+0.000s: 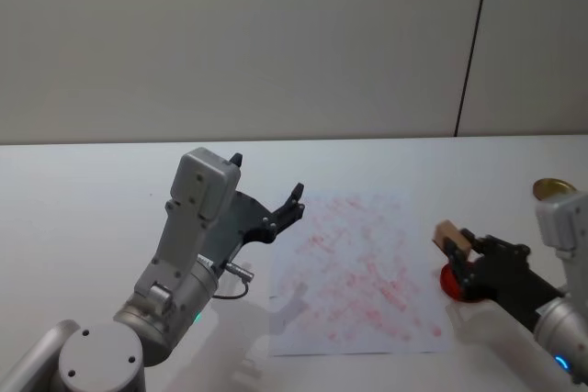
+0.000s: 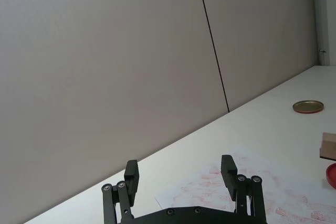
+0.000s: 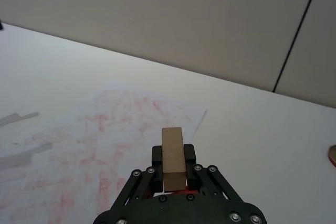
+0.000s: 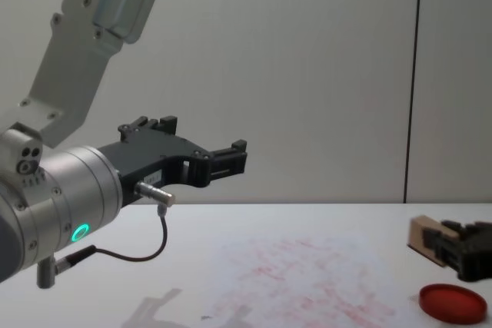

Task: Use the one hand to pick up the stamp and affix it onto the A4 paper.

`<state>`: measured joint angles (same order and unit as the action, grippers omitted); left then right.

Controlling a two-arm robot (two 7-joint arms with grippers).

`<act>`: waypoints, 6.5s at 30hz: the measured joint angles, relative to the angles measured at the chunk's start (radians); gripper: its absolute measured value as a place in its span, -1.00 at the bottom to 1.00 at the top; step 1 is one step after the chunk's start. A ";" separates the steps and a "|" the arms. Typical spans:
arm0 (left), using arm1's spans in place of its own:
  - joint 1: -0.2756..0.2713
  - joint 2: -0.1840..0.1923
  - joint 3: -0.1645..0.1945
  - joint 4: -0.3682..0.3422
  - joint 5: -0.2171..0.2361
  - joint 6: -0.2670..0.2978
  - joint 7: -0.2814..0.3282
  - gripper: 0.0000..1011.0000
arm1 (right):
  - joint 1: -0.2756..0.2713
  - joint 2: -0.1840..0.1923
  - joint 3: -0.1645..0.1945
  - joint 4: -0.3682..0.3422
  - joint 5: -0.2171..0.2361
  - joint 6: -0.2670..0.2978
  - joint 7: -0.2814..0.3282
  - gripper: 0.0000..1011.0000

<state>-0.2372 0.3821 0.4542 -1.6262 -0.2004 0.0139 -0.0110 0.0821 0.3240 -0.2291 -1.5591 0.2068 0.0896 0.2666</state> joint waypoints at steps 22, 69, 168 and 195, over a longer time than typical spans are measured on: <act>0.000 0.000 0.000 0.000 0.000 0.000 0.000 0.96 | 0.062 -0.066 -0.051 0.025 -0.012 0.050 0.093 -0.57; 0.000 0.000 0.000 0.000 0.000 0.000 0.000 0.96 | 0.059 -0.060 -0.084 0.069 -0.054 0.113 0.182 -0.57; 0.000 0.000 0.000 0.000 0.000 0.000 0.000 0.96 | 0.038 0.031 0.002 0.106 0.017 0.081 0.047 -0.20; 0.000 0.000 0.000 0.000 0.000 0.000 0.000 0.96 | 0.028 0.027 0.004 0.010 0.034 0.007 0.003 0.98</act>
